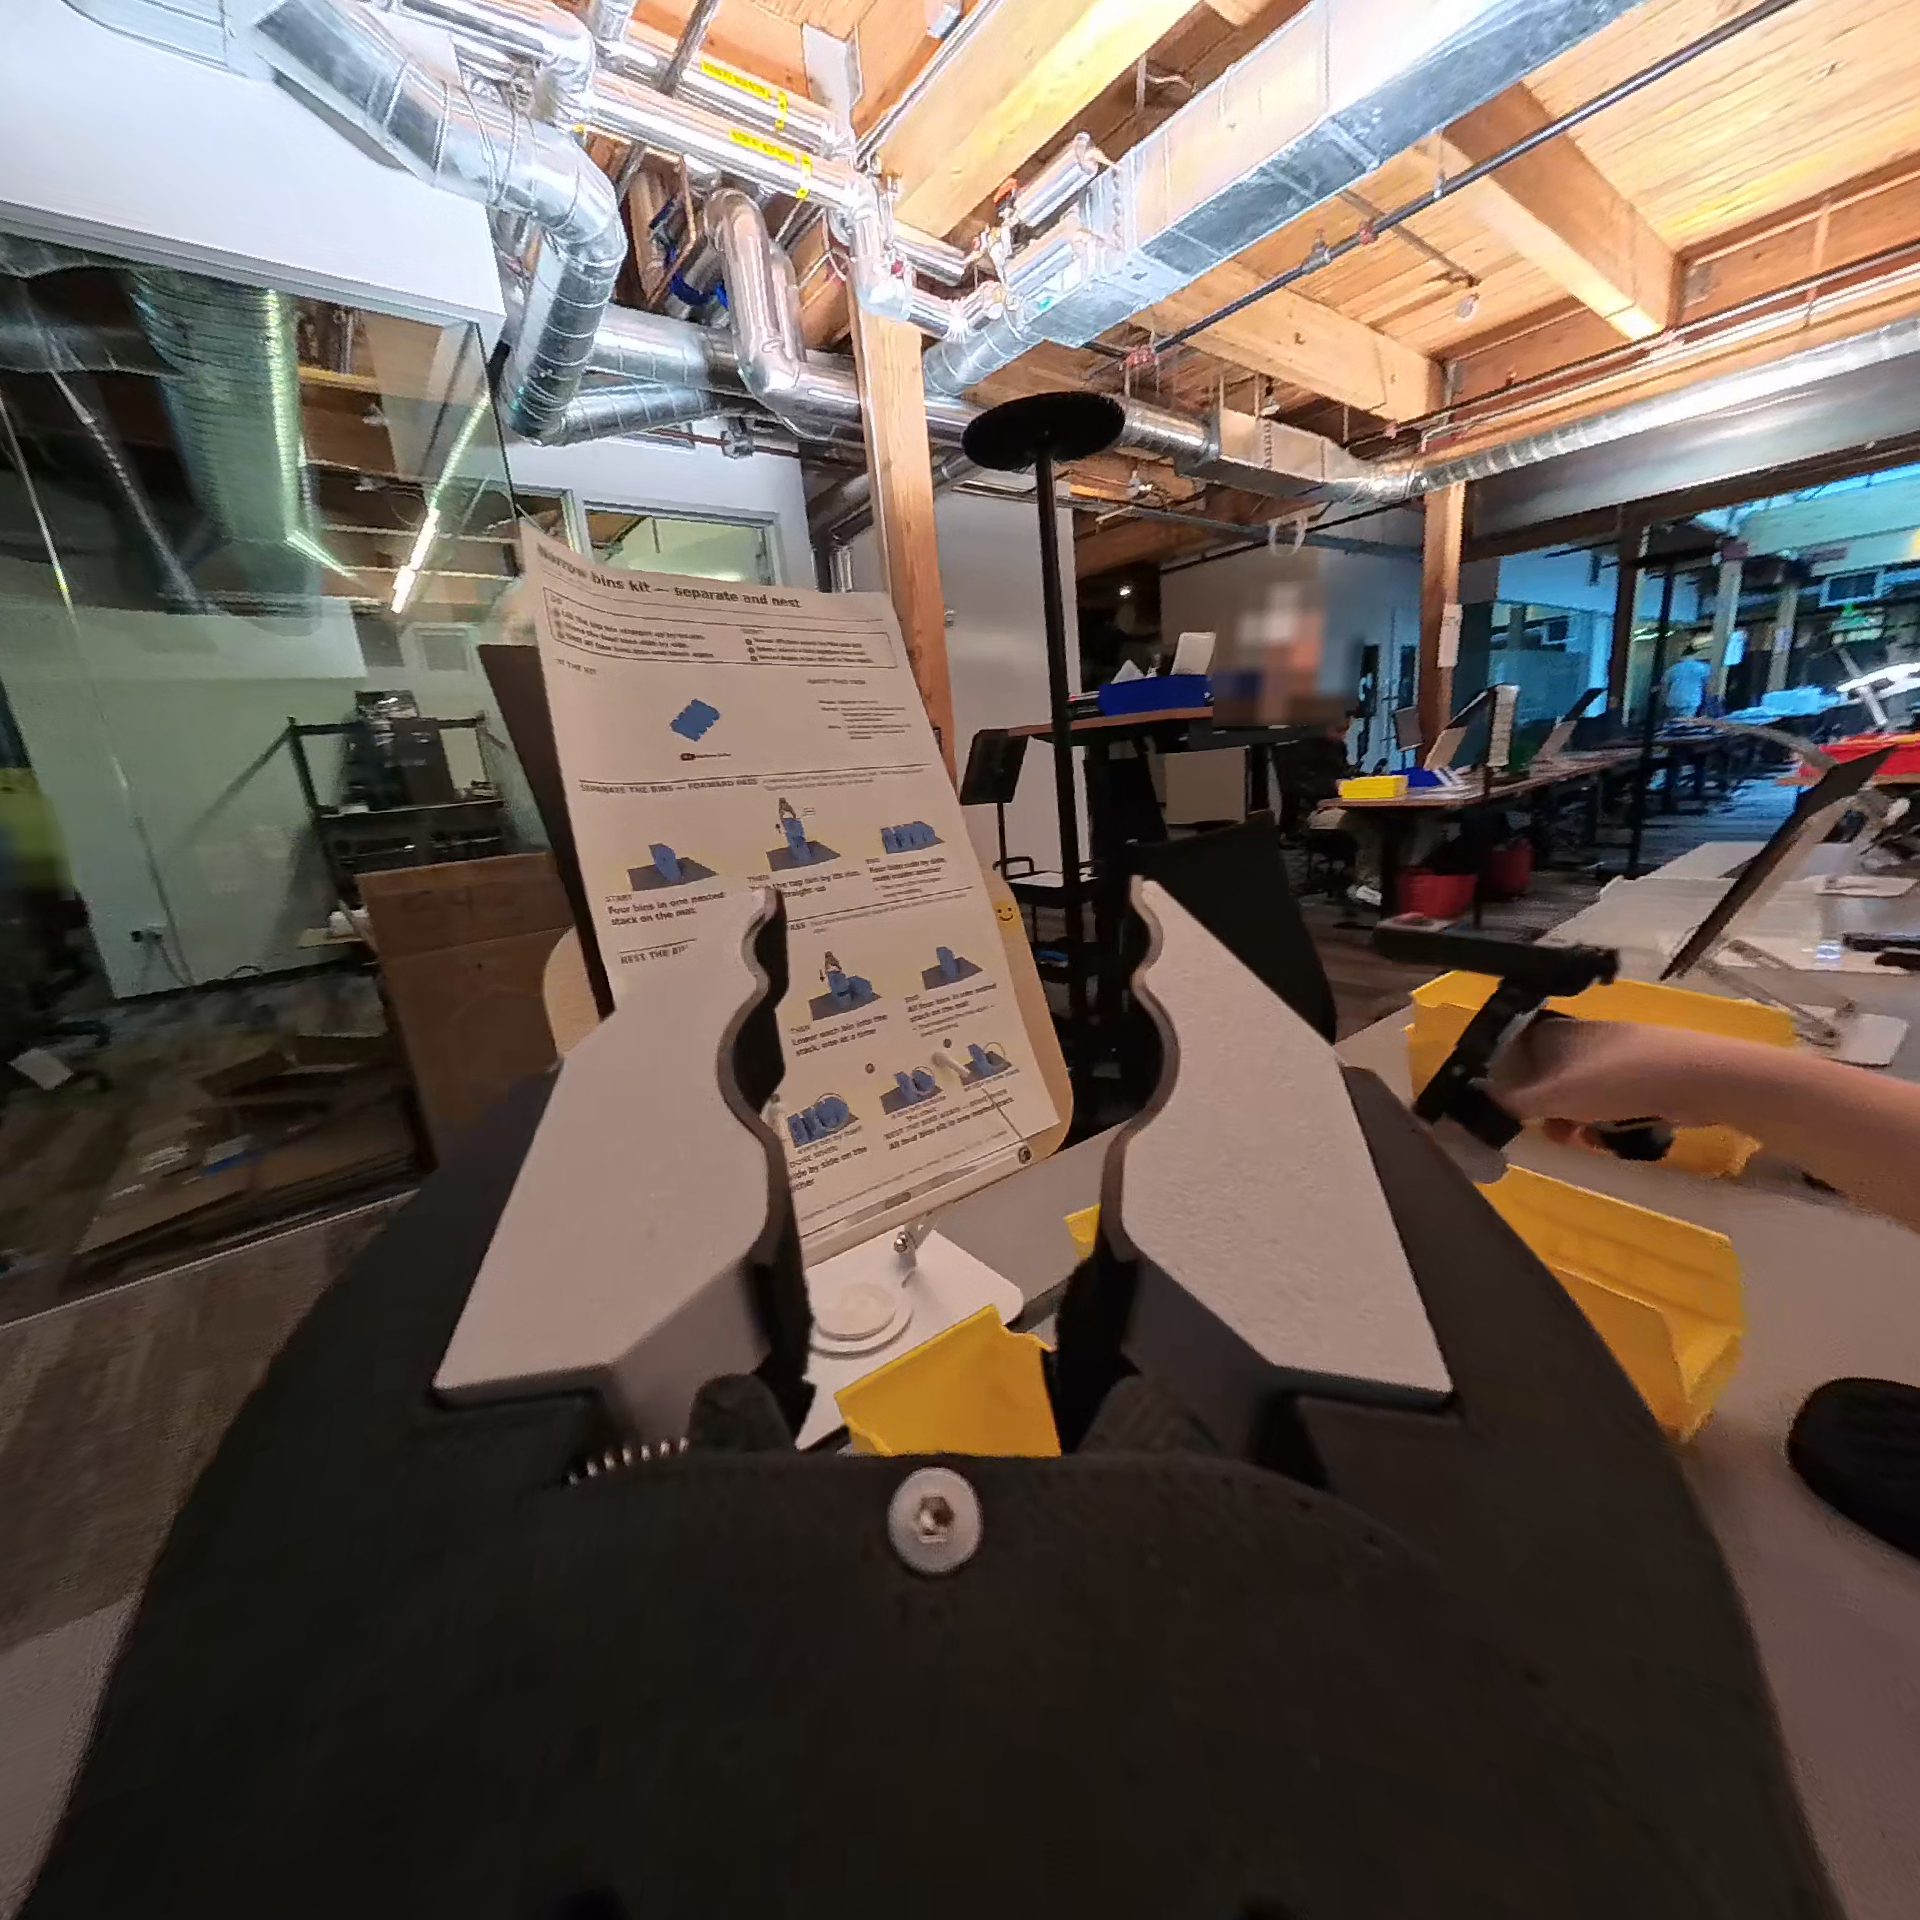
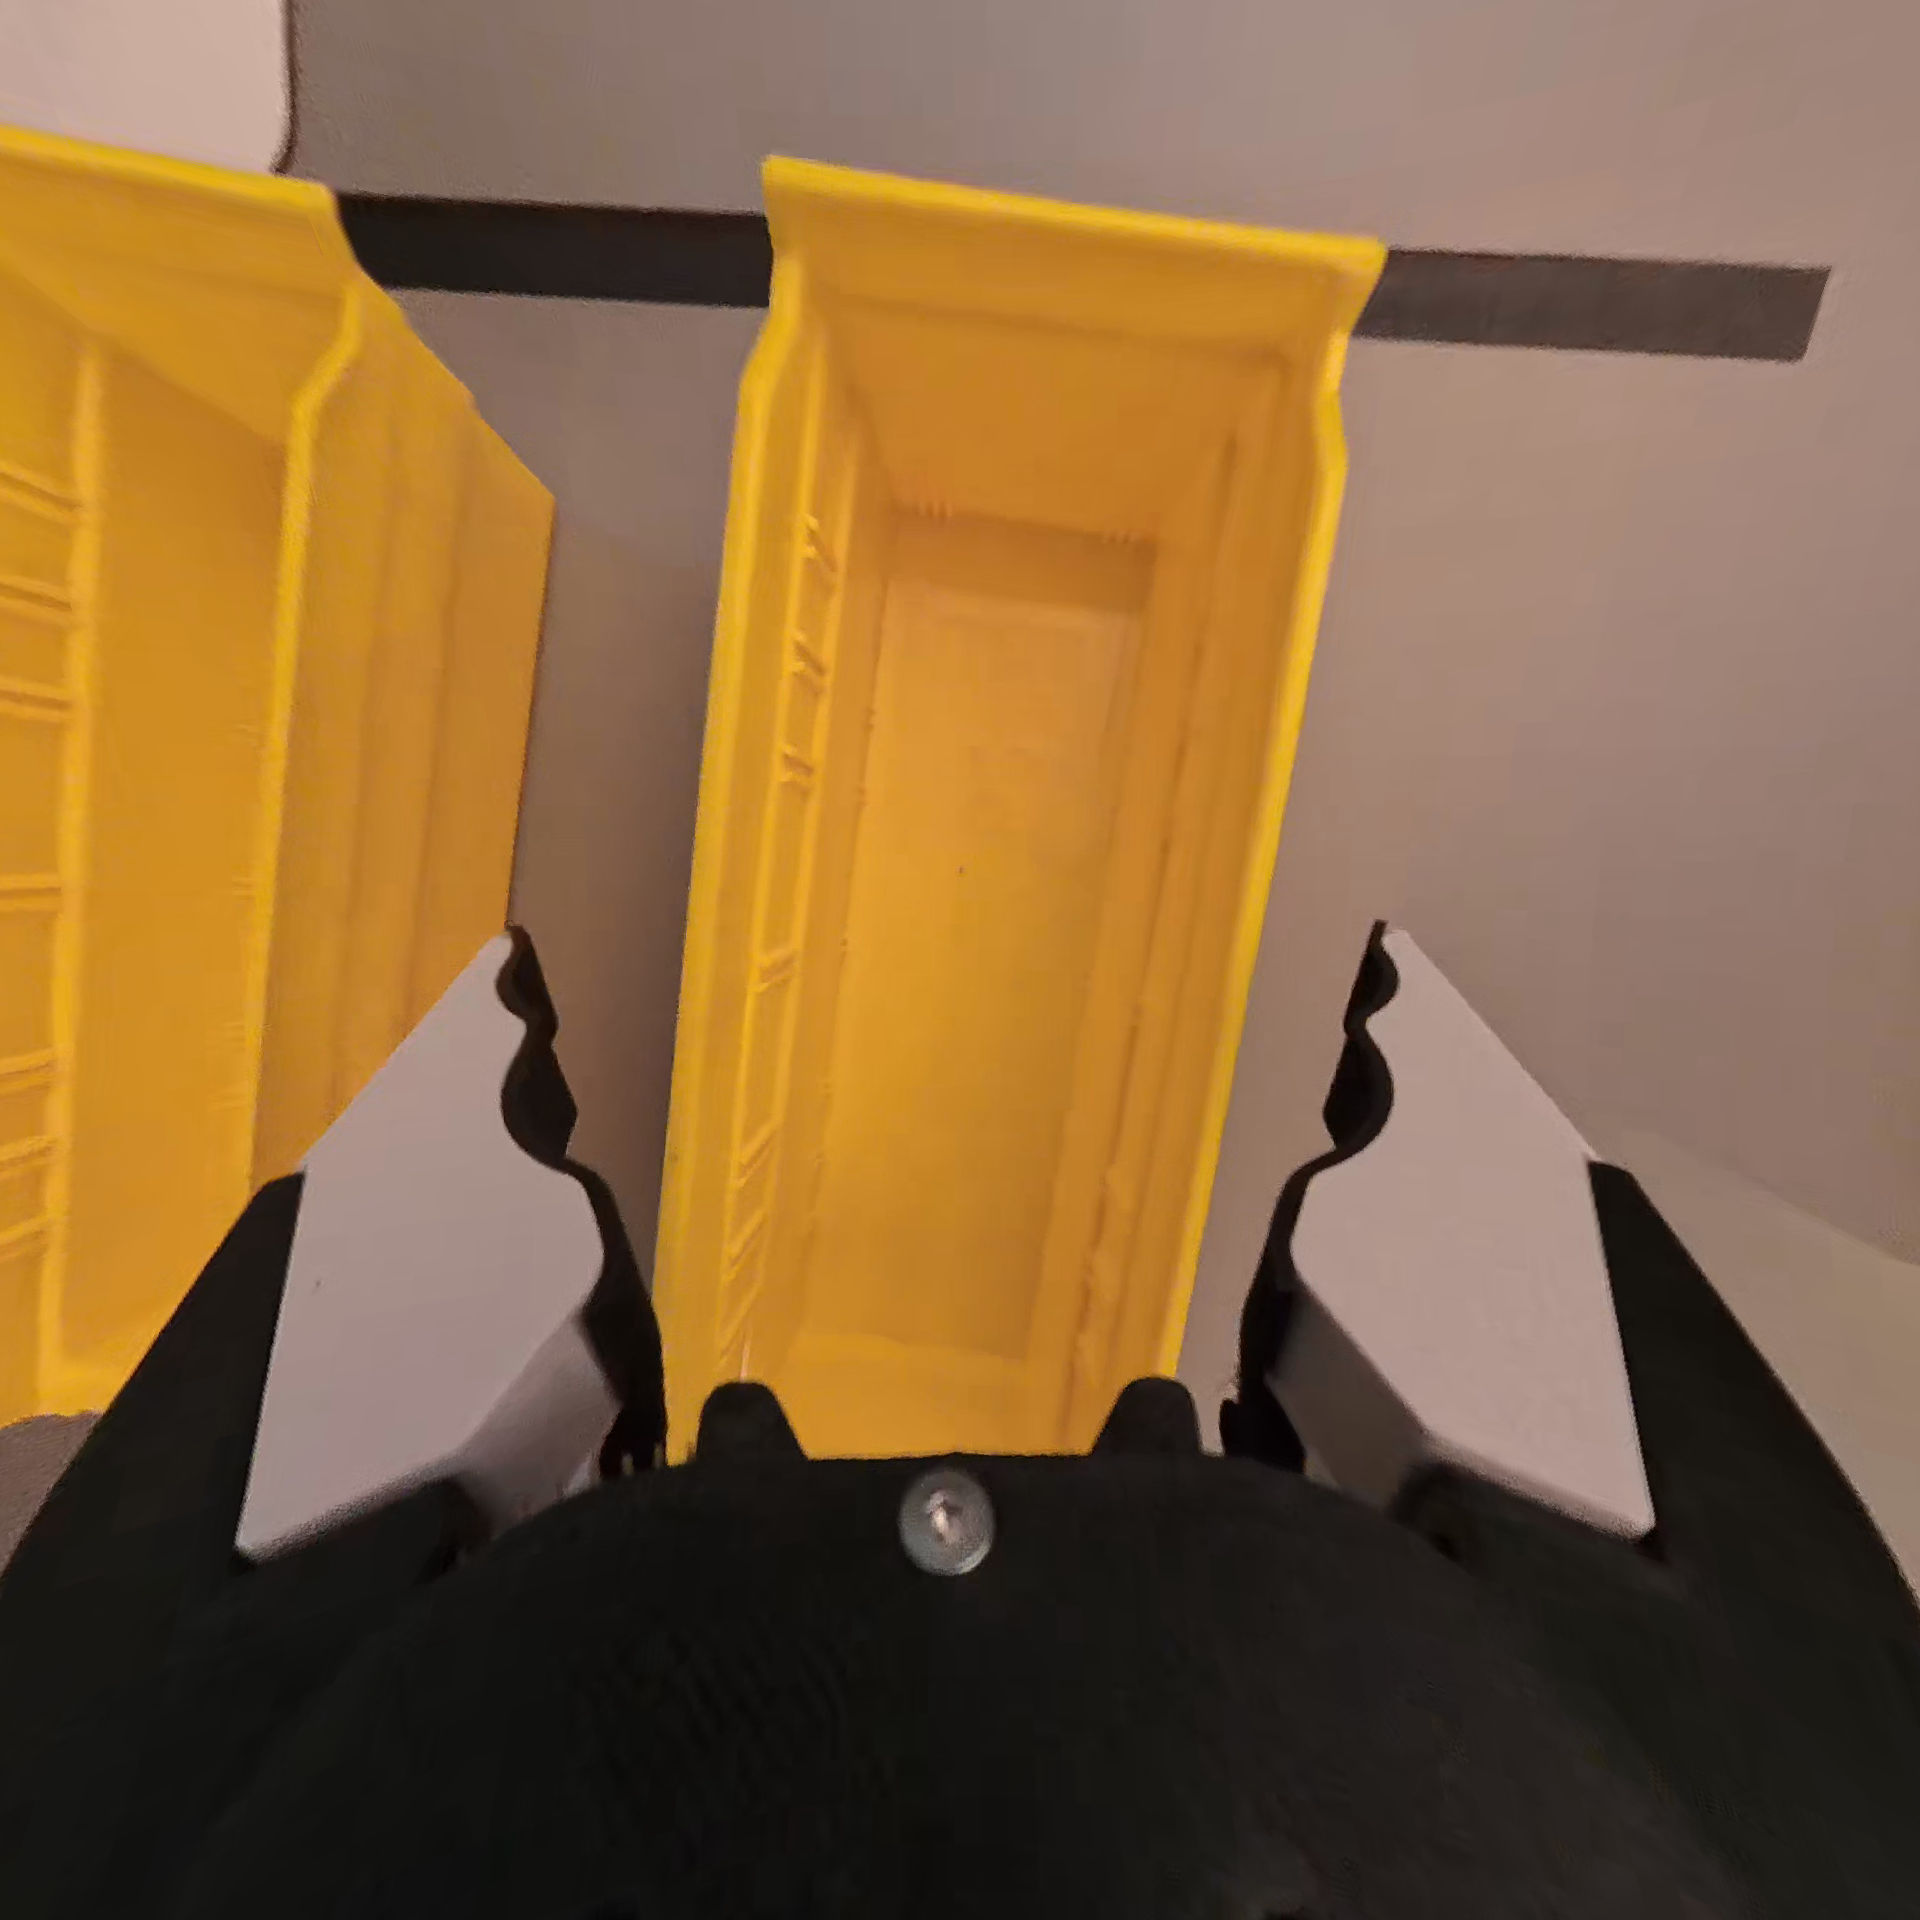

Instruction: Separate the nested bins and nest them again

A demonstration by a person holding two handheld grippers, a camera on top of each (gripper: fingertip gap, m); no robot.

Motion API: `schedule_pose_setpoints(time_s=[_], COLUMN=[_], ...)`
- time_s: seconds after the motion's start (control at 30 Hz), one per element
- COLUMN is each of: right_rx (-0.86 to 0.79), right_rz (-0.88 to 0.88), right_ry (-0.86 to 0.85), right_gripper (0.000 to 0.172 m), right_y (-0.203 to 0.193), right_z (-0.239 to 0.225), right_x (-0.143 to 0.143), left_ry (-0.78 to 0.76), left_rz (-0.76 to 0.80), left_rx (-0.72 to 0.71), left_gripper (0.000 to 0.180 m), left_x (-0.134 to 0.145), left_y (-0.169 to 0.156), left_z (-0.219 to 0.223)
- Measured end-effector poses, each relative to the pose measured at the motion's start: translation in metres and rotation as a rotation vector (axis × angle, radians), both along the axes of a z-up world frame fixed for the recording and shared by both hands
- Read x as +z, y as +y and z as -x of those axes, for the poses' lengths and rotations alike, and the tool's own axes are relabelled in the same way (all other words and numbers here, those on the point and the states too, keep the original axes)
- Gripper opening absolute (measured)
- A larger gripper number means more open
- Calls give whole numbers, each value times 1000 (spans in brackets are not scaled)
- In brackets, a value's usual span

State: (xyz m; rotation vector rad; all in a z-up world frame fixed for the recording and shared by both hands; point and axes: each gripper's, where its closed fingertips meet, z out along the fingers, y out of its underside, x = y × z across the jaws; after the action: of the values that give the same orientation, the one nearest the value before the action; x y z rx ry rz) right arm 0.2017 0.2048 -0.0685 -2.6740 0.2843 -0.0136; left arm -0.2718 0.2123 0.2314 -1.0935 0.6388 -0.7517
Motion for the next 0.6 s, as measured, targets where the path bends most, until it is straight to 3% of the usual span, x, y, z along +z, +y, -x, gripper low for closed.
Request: schedule_pose_setpoints(time_s=[0.23,0.33,0.47,0.6], right_rx=[-36,-60,-49,-53], right_rz=[235,257,316,319], right_ry=[-66,-55,22,26], right_gripper=[149,149,143,126], right_y=[-9,-10,-16,-15], right_z=[-7,-12,-1,0], right_x=[-29,-32,-44,-41], left_ry=[-4,19,22,18], left_rz=[29,36,40,45], left_rx=[-80,-93,-121,-130], left_gripper=[63,63,63,62], left_x=[-3,-6,-6,-6], left_y=[-2,-4,-8,-9], left_z=[-6,-9,-12,-11])
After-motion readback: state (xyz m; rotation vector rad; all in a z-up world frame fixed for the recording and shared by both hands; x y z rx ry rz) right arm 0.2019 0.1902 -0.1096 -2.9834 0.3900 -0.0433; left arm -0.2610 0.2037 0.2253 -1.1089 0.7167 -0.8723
